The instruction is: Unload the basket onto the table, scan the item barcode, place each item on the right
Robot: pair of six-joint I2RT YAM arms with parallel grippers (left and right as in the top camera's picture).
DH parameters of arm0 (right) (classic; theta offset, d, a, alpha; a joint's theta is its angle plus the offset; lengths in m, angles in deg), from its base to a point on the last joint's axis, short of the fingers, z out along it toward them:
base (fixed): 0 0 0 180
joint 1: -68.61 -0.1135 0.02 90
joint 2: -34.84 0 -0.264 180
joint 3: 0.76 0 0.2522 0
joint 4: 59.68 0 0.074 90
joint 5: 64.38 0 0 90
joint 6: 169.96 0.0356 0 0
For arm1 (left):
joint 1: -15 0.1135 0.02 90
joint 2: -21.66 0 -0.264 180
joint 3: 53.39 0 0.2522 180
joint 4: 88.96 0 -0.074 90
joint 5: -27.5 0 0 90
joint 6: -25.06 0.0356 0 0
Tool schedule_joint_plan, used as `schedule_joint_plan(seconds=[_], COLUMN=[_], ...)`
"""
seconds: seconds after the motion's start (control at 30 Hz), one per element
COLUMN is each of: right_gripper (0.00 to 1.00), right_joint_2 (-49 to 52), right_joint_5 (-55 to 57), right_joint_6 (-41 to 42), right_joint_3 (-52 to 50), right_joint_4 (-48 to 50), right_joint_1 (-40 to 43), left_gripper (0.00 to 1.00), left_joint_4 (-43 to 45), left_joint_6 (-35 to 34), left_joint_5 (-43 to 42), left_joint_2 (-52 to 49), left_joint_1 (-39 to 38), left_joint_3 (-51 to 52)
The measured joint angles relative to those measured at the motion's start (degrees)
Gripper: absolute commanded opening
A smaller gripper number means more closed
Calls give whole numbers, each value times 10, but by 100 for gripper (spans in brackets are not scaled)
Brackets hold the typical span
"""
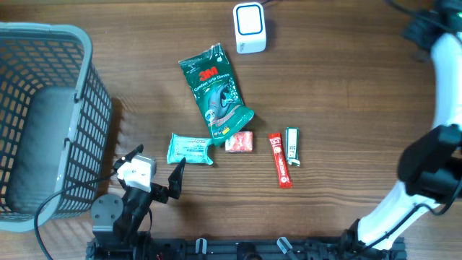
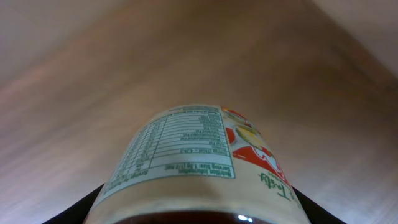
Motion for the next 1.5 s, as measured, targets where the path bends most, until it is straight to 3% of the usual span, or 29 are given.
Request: schedule_joint_plan(seconds=[0.17, 0.27, 0.43, 0.53, 0.57, 0.6, 0.8, 0.93, 1.07, 1.2, 1.33, 1.5], right_gripper=[38, 44, 45, 76, 93, 100, 100, 100, 100, 100, 100, 100], right_joint_2=[62, 111, 132, 132, 132, 132, 126, 38, -122, -263, -317, -315], right_joint_5=[-28, -56, -90, -98, -104, -114, -241, -272, -296, -316, -325, -328], right_joint_6=[3, 3, 3, 3, 3, 0, -40, -32, -9, -3, -11, -23], right_joint_3=[-5, -7, -8, -8, -8, -8, -2, 2, 18, 28, 30, -53], right_joint_4=[-45, -64, -66, -76, -80, -81, -106, -111, -169, -294, -405, -395], right_joint_1=[132, 182, 221, 241, 248, 254, 272, 265, 218, 97, -20, -183], left_gripper=[100, 100, 100, 100, 100, 100, 100, 100, 100, 100, 100, 100], left_joint_4=[-6, -6, -6, -6, -6, -6, -7, -7, -8, -15, -17, -16], left_joint_6=[-10, -17, -17, -17, -17, -17, -17, -17, -17, -17, -17, -17], left_joint_5=[-4, -29, -38, -39, -41, -41, -43, -43, -45, -45, -45, -45], left_joint_2=[0, 0, 0, 0, 0, 0, 0, 0, 0, 0, 0, 0], left_joint_1=[0, 0, 0, 0, 0, 0, 0, 0, 0, 0, 0, 0], left_joint_3=[5, 7, 7, 7, 7, 7, 7, 7, 7, 7, 7, 7])
